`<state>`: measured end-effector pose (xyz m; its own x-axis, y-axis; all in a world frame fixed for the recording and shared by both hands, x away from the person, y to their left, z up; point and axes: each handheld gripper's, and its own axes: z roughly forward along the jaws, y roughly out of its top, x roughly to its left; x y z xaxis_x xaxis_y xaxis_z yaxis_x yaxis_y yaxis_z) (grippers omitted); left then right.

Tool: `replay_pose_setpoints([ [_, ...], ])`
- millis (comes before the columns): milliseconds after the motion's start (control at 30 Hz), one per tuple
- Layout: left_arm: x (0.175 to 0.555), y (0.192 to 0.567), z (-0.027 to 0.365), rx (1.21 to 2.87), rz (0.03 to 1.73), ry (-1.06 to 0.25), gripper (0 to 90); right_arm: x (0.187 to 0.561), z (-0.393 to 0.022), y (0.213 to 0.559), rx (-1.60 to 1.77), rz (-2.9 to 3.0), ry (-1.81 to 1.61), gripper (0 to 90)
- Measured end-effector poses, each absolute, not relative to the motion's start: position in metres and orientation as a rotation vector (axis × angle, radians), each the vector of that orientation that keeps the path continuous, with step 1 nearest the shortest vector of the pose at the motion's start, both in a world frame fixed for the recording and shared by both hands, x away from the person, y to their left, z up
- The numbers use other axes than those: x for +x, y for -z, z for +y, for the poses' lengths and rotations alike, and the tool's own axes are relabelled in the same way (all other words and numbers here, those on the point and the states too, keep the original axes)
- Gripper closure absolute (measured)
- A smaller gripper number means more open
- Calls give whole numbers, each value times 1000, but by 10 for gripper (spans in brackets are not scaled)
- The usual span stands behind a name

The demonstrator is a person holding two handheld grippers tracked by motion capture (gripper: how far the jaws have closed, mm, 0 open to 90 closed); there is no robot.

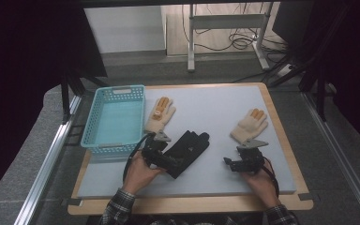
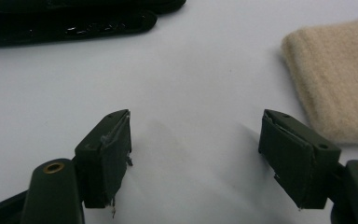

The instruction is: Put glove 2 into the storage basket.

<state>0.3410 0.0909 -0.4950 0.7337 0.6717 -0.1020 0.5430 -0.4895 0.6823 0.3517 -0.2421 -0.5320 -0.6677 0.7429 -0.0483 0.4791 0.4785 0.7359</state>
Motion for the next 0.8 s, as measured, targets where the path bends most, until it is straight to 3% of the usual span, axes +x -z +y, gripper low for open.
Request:
replay_pose_setpoints([
  [200,355,509,63,2290,914,-256,0,352,-242,532,1025,2370,-1012,247],
  [367,367,523,63,2340,984,-263,0,352,-242,532,1024,2371,-1012,245],
  [433,370,529,66,2329,1006,-191,0,352,-242,532,1023,2371,-1012,245],
  [600,362,529,58,2376,970,-177,0,352,-242,532,1024,2371,-1010,244],
  [700,355,528,49,2429,942,-236,0,352,-242,532,1025,2371,-1012,244],
  [733,355,527,50,2424,953,-234,24,352,-242,532,1024,2371,-1010,245],
  [800,356,525,54,2406,977,-240,163,352,-242,532,1024,2371,-1010,244],
])
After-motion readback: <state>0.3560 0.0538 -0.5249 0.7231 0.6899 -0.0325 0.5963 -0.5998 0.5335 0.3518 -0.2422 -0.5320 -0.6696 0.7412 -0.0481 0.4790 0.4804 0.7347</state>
